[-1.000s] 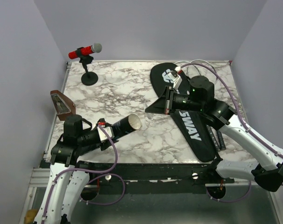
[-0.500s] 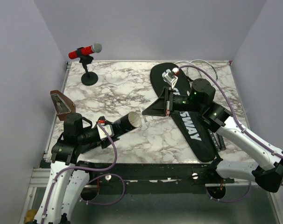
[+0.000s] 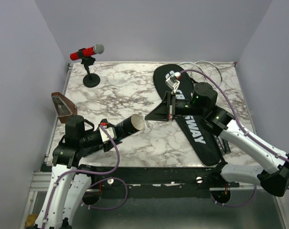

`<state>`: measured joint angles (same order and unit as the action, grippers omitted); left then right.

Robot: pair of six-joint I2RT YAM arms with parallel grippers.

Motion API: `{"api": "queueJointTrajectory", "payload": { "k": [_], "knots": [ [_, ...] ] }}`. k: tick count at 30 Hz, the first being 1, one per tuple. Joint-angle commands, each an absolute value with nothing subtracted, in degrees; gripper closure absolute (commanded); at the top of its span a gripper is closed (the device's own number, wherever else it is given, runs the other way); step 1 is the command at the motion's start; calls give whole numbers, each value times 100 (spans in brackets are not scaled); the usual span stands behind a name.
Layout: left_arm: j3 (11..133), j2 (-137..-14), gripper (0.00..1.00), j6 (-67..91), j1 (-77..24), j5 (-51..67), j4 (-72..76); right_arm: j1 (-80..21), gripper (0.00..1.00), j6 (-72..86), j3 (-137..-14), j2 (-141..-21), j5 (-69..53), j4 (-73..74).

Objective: Pack up the badminton gear

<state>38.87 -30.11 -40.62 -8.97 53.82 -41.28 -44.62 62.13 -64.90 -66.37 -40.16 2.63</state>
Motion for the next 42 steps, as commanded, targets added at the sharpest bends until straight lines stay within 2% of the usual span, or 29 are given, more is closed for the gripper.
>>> {"api": "queueJointTrajectory", "payload": {
  "k": [1,17,30,42],
  "knots": [
    [4087,-3015,64,-4148,-896,5625,-4025,-4482,99,6258,-6425,-6636,-4236,106],
    [4078,-3059,64,-4175,-896,5572,-3964,-4693,99,6346,-6451,-6803,-4193,-176],
    [4061,-3023,64,-4201,-896,5581,-4017,-4790,100,5625,-6908,-6996,-3744,887],
    [4034,-3015,64,-4201,-896,5590,-4008,-4913,99,5634,-6908,-7180,-3691,712]
  ]
}}
